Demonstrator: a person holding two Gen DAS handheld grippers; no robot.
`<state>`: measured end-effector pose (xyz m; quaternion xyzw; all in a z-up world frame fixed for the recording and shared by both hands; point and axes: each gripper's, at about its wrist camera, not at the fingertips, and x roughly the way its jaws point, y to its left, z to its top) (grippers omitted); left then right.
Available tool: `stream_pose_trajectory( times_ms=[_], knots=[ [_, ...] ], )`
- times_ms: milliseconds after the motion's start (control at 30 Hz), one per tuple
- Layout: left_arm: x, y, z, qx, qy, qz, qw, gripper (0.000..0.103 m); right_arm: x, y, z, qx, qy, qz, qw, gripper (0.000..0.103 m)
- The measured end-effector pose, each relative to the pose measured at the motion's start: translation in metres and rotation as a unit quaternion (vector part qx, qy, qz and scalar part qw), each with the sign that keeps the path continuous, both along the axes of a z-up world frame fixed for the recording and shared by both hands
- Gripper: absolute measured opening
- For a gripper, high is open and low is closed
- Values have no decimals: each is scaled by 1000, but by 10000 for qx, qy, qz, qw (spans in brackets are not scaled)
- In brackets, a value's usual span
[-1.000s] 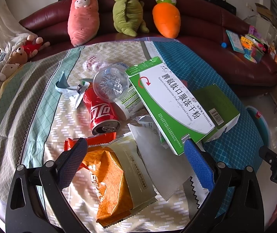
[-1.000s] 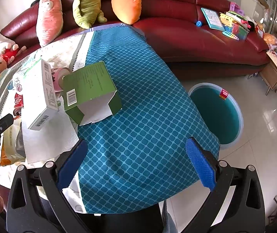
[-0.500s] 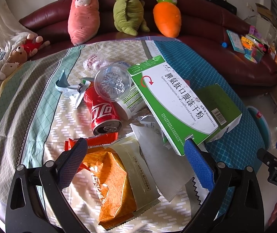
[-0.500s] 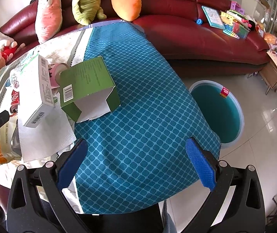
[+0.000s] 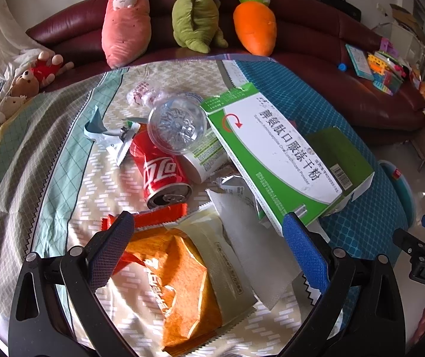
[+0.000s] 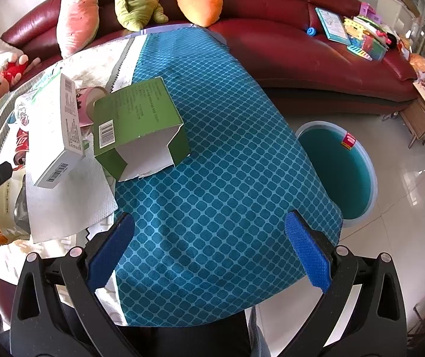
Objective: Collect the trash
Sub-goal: 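Grasp the white-green medicine box with the right tool while the left tool grasps the clear water bottle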
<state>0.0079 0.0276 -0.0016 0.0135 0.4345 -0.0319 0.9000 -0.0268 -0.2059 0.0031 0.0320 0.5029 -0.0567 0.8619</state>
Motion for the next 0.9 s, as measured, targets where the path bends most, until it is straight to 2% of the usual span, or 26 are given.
stream_pose_trajectory(
  times_ms=[233, 433, 667, 733, 900],
  knots=[
    [9, 19, 2, -1, -21, 42, 10000, 99, 13, 14, 11, -24, -6, 256, 9997, 97],
    [25, 49, 0, 115, 50, 191, 9997, 99, 35, 46, 27, 6, 79, 829, 9965, 97],
    [53, 100, -5, -256, 250, 185, 9992, 99, 70, 110, 41, 138, 174, 1720, 9848, 97],
    [62, 114, -8, -437, 355, 235, 9981, 99, 83, 130, 41, 37, 195, 1935, 9809, 97],
    [77, 136, -12, -483, 432, 356, 9973, 99, 114, 171, 26, -323, 397, 2295, 9720, 97]
  ],
)
